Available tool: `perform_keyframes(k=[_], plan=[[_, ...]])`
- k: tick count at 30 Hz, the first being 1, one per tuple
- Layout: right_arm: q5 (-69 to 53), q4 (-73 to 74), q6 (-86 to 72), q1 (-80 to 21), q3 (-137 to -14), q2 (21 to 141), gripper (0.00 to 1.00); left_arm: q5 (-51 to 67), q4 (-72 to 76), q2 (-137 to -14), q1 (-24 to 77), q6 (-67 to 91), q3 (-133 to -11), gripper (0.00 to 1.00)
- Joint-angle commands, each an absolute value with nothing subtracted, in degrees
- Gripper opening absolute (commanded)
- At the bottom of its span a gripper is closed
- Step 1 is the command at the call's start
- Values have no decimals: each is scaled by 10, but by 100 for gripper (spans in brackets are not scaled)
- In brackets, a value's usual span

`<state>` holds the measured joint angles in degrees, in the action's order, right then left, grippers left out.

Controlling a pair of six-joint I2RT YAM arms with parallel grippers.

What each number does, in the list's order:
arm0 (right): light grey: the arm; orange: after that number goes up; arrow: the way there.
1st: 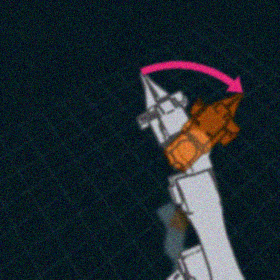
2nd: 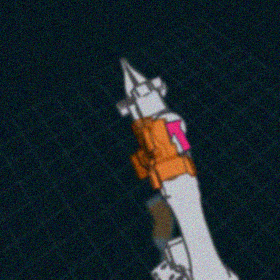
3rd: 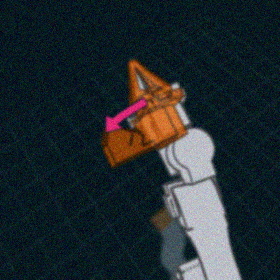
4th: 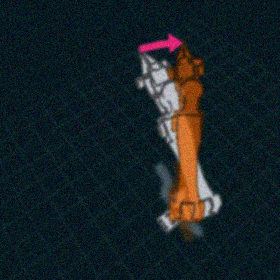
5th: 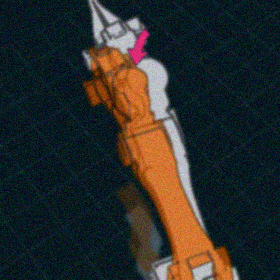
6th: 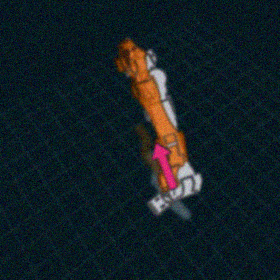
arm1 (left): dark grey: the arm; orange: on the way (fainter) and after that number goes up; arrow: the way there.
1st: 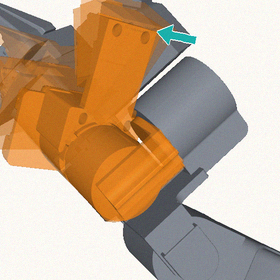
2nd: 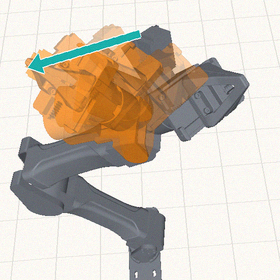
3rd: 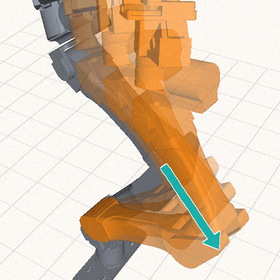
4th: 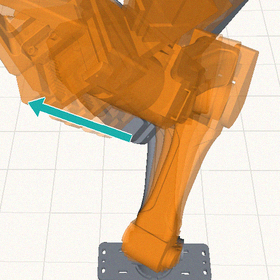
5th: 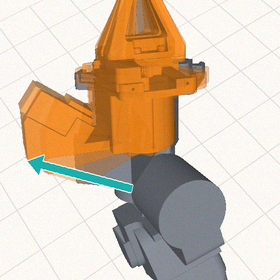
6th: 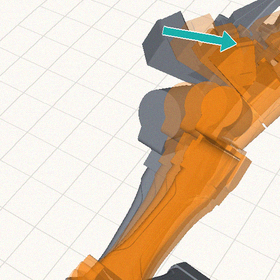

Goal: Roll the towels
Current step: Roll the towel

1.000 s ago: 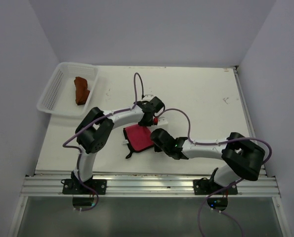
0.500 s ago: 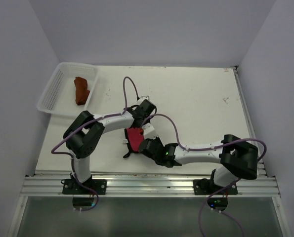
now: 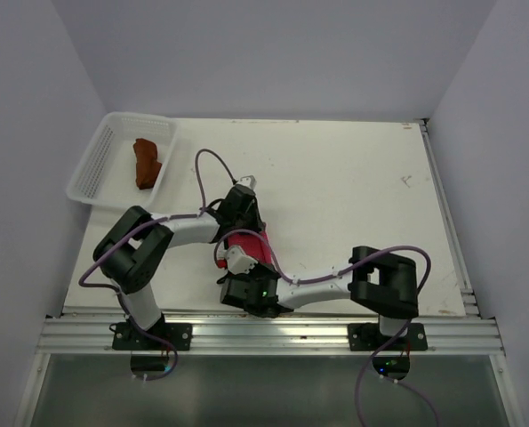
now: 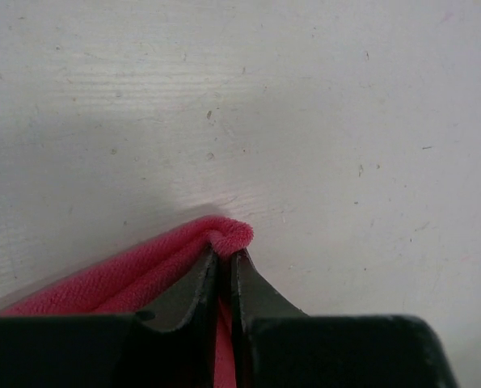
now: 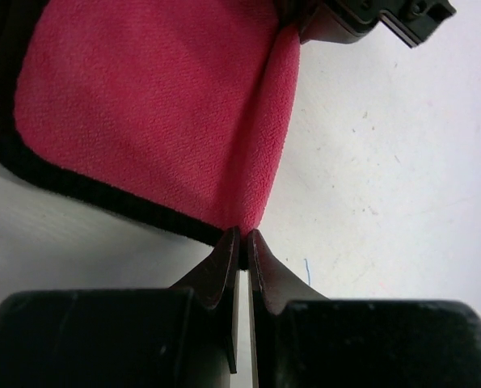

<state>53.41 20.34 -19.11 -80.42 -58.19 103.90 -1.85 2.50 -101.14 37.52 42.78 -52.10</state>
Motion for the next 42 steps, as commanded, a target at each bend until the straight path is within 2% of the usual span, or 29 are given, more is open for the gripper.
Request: perform_keyframes(k=[1, 12, 15, 25, 33, 42], plan=[[571, 284, -156, -842, -616, 1071, 0, -55, 147, -991, 352, 400, -505, 0], [523, 201, 31, -878, -592, 1114, 0, -28, 196, -987, 335, 402, -454, 0], [511, 180, 68, -879, -591, 1122, 0, -21, 254, -980, 336, 408, -416, 0], [497, 173, 100, -882, -606, 1122, 2, -47, 308, -983, 337, 389, -346, 0], [501, 182, 43, -878, -621, 1083, 13, -47, 343, -996, 336, 387, -312, 0], [440, 197, -49, -844, -591, 945, 39, -40, 395, -1015, 337, 400, -273, 0]])
